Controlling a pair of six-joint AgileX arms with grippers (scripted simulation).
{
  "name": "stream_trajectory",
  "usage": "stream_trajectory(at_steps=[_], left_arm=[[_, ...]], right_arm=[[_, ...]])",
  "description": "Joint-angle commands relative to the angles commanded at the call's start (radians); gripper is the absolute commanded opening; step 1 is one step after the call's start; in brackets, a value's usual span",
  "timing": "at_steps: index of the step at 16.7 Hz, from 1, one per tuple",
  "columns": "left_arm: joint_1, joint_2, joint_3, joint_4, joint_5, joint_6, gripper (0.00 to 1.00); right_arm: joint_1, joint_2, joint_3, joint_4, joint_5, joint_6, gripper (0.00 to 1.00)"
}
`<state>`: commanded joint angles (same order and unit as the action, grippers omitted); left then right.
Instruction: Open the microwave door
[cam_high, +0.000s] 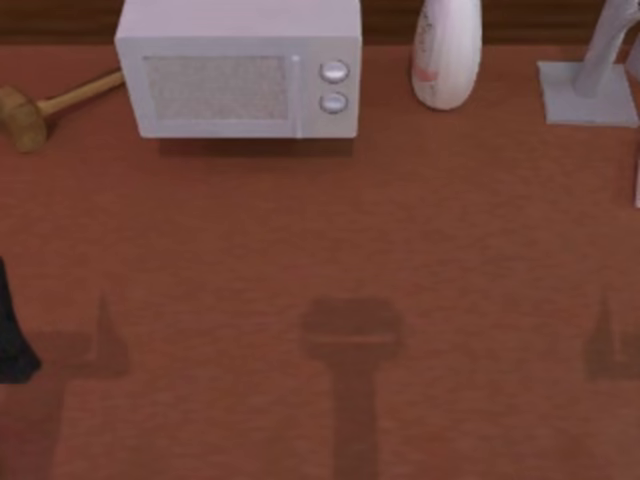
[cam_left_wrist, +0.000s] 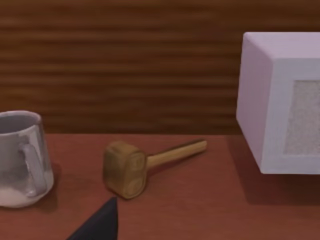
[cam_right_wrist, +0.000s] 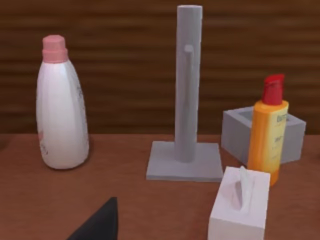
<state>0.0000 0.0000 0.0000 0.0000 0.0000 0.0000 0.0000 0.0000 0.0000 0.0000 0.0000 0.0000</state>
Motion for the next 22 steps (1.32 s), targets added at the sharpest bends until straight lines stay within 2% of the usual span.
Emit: stream_trajectory(at_steps=[5, 9, 13, 22], left_arm=[[-0.021, 0.06, 0.061, -0.037, -0.008, -0.018, 1.0], [-0.085, 0.281, 0.29, -0.166, -0.038, -0.078, 1.0], [-0.176, 0.647, 0.671, -0.367, -0.086, -0.161, 1.0], [-0.407, 1.667, 1.702, -0.903, -0.203, -0.358, 1.0]], right_arm=[[0.0, 0.0, 0.0, 0.0, 0.0, 0.0, 1.0], [0.0, 0.0, 0.0, 0.0, 0.0, 0.0, 1.0], [0.0, 0.0, 0.0, 0.0, 0.0, 0.0, 1.0], [0.0, 0.0, 0.0, 0.0, 0.0, 0.0, 1.0]])
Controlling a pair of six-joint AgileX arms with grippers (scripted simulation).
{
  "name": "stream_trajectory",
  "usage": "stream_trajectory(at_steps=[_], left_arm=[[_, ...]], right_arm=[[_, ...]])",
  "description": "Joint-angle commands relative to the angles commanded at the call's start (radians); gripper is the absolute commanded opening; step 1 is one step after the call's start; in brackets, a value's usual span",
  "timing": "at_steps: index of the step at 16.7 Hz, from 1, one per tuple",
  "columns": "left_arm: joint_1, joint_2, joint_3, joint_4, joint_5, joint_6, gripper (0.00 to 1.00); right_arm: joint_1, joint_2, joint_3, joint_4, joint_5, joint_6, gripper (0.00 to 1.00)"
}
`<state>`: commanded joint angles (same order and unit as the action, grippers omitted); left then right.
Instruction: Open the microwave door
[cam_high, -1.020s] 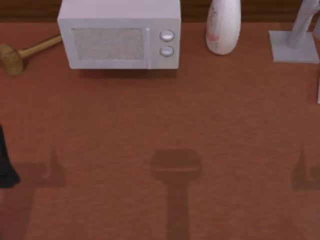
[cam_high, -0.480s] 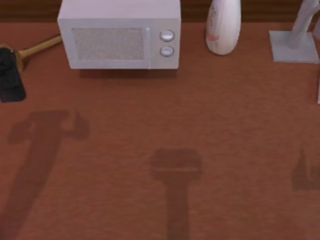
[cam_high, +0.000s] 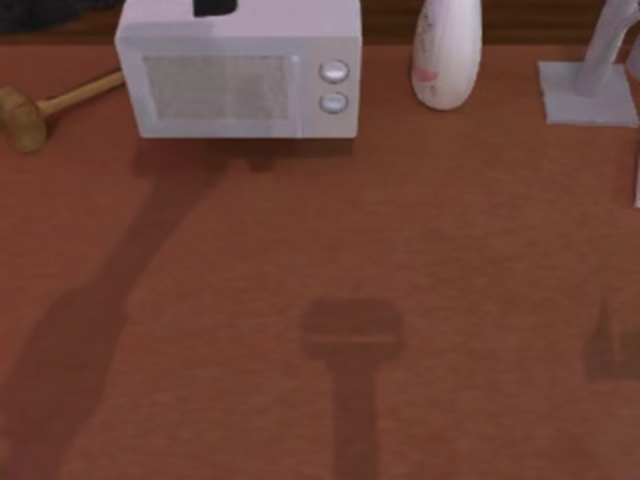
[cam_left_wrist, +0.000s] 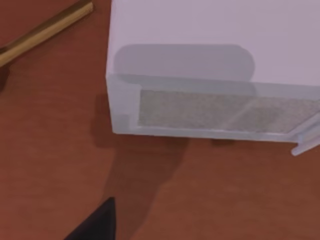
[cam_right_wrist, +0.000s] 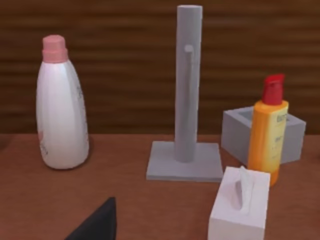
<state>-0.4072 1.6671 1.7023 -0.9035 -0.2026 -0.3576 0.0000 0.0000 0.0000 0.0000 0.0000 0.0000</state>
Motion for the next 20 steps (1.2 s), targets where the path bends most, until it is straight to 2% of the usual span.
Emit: stream_trajectory(at_steps=[5, 9, 17, 20], left_arm=[[-0.103, 0.394, 0.438, -0.215, -0.048, -0.094, 1.0], [-0.152, 0.568, 0.643, -0.304, -0.07, -0.143, 1.0], [-0.159, 0.612, 0.684, -0.318, -0.074, -0.153, 1.0], [-0.145, 0.649, 0.654, -0.247, -0.067, -0.138, 1.0]], right_arm=[[0.0, 0.0, 0.0, 0.0, 0.0, 0.0, 1.0], [0.0, 0.0, 0.0, 0.0, 0.0, 0.0, 1.0], [0.0, 0.0, 0.0, 0.0, 0.0, 0.0, 1.0], [0.0, 0.0, 0.0, 0.0, 0.0, 0.0, 1.0]])
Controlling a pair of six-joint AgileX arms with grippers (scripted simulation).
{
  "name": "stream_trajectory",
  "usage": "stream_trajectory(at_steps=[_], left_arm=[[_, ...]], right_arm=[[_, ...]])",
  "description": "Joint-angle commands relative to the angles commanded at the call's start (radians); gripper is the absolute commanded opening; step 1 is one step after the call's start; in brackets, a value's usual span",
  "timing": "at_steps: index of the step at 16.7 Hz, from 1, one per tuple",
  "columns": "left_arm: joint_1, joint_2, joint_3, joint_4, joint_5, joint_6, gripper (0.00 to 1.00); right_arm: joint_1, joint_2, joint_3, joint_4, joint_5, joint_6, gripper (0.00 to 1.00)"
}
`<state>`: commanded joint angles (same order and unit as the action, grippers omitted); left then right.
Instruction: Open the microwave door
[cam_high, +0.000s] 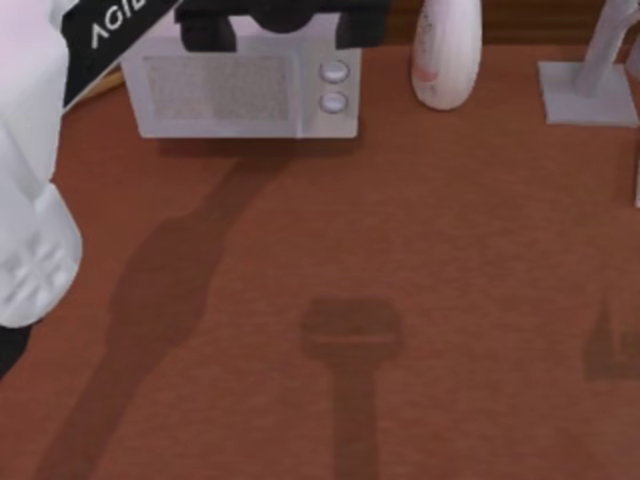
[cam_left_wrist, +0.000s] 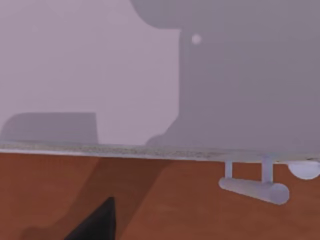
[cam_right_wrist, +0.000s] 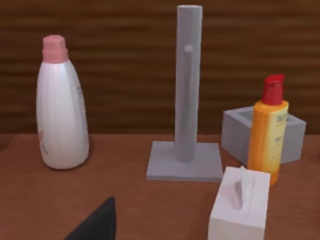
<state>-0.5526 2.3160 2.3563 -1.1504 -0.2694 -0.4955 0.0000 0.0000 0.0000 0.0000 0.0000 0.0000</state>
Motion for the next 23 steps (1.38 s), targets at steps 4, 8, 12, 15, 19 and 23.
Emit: stream_trajectory(at_steps=[4, 8, 12, 15, 19, 23], left_arm=[[0.025, 0.065, -0.051, 0.127, 0.012, 0.023, 1.0], [0.027, 0.073, -0.056, 0.137, 0.013, 0.026, 1.0], [0.027, 0.073, -0.056, 0.137, 0.013, 0.026, 0.7], [0.027, 0.073, -0.056, 0.137, 0.013, 0.026, 0.47], [0.027, 0.073, -0.056, 0.137, 0.013, 0.026, 0.17], [0.027, 0.073, -0.056, 0.137, 0.013, 0.026, 0.0]], right_arm=[[0.0, 0.0, 0.0, 0.0, 0.0, 0.0, 1.0], [0.0, 0.0, 0.0, 0.0, 0.0, 0.0, 1.0], [0.0, 0.0, 0.0, 0.0, 0.0, 0.0, 1.0], [0.0, 0.0, 0.0, 0.0, 0.0, 0.0, 1.0], [0.0, 0.0, 0.0, 0.0, 0.0, 0.0, 1.0], [0.0, 0.0, 0.0, 0.0, 0.0, 0.0, 1.0]])
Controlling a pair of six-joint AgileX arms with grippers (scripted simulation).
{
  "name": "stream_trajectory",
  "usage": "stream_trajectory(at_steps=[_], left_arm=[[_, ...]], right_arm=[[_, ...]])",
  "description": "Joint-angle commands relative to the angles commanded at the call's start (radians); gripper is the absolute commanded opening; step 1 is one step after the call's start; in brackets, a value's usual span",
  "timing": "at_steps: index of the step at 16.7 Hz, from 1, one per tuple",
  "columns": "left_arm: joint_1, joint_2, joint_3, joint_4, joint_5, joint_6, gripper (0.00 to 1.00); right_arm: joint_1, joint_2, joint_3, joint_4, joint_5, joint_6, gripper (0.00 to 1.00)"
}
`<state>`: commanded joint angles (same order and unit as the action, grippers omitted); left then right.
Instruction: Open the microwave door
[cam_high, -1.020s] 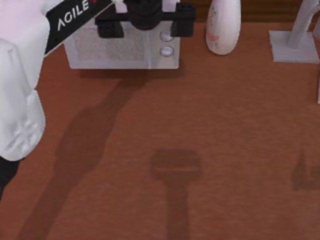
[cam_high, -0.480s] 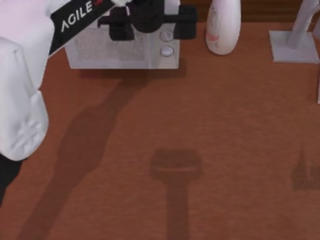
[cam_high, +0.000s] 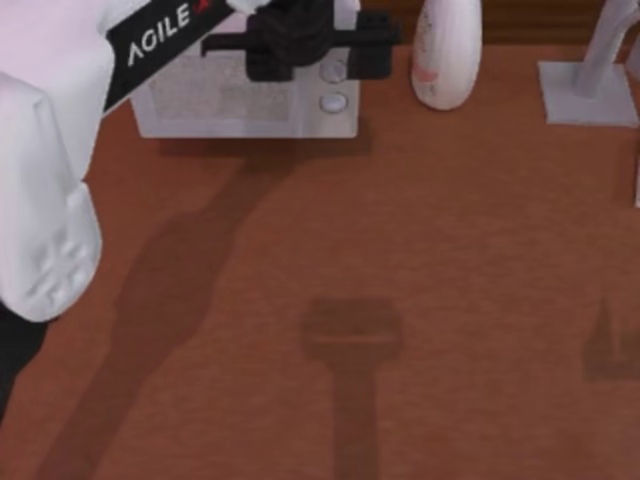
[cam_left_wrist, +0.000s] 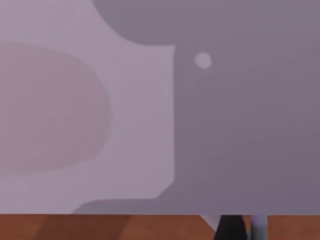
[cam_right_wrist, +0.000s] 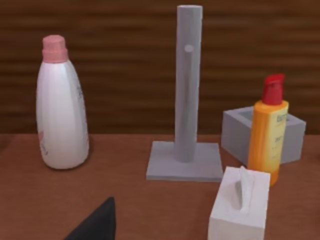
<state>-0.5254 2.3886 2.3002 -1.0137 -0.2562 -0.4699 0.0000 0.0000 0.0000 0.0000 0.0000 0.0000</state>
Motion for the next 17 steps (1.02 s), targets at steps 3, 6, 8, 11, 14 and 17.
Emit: stream_trajectory(at_steps=[3, 6, 8, 11, 14, 17], left_arm=[[0.0, 0.0, 0.0, 0.0, 0.0, 0.0, 0.0], [0.0, 0.0, 0.0, 0.0, 0.0, 0.0, 0.0], [-0.034, -0.027, -0.027, 0.005, 0.021, -0.009, 0.0], [-0.031, -0.065, -0.092, 0.034, 0.008, -0.012, 0.0], [-0.028, -0.112, -0.189, 0.07, -0.008, -0.021, 0.0], [-0.028, -0.134, -0.23, 0.088, -0.014, -0.026, 0.0]], right_arm=[[0.0, 0.0, 0.0, 0.0, 0.0, 0.0, 1.0], [0.0, 0.0, 0.0, 0.0, 0.0, 0.0, 1.0], [0.0, 0.0, 0.0, 0.0, 0.0, 0.0, 1.0], [0.0, 0.0, 0.0, 0.0, 0.0, 0.0, 1.0], [0.0, 0.0, 0.0, 0.0, 0.0, 0.0, 1.0], [0.0, 0.0, 0.0, 0.0, 0.0, 0.0, 1.0]])
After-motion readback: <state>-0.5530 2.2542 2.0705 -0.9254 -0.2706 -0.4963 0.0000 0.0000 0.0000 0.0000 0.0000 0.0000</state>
